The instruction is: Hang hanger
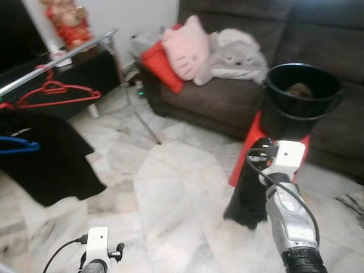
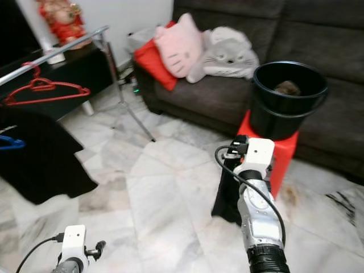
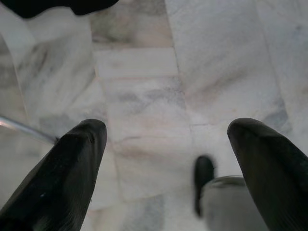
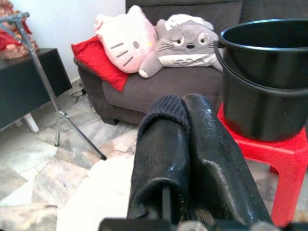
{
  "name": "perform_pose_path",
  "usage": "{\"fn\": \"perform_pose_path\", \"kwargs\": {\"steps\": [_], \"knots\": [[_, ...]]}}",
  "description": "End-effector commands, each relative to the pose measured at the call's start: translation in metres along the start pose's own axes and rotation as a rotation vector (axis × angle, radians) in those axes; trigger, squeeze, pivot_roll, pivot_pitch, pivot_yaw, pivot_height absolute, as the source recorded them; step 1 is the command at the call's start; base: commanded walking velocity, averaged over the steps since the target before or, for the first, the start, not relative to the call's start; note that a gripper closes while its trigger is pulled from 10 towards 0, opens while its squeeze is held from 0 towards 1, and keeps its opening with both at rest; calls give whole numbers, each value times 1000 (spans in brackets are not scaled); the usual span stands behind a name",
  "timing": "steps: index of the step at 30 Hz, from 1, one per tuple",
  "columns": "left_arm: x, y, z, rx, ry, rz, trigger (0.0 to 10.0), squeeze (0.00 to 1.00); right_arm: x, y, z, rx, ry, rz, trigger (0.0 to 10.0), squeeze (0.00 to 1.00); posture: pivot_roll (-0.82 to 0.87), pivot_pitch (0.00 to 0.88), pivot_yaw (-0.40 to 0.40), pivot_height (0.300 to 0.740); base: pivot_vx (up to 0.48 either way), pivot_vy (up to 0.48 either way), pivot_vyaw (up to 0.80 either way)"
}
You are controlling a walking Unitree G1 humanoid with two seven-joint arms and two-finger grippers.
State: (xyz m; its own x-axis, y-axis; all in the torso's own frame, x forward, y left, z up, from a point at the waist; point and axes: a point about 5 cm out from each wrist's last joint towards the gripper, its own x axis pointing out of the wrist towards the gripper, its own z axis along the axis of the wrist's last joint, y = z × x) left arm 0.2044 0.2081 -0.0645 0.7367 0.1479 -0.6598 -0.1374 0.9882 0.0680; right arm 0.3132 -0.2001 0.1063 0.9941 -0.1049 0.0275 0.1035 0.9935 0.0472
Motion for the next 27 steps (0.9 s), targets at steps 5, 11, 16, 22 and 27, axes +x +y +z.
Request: {"fn": "perform_pose_path", "kwargs": {"steps": [5,11,16,22,27], "knots": [[0,4,-1,1,12,12,10000,0,5,8,8,11,-43,27,10000,0,-83,0,3,716,0,0,800],[-1,2,-3,-7,12,16,10000,0,7,6,11,8,-48,29,10000,0,-77,0,-9,716,0,0,800],[-3,3,-10,-21,27,28,10000,0,8,7,8,3,-38,40,10000,0,-67,0,-22,716,0,0,800],[-4,4,-11,-25,29,32,10000,0,13,10,13,4,-47,51,10000,0,-71,0,-24,716,0,0,800],[-2,1,-8,-31,25,30,10000,0,12,10,12,4,-45,56,10000,0,-78,0,-30,716,0,0,800]]}}
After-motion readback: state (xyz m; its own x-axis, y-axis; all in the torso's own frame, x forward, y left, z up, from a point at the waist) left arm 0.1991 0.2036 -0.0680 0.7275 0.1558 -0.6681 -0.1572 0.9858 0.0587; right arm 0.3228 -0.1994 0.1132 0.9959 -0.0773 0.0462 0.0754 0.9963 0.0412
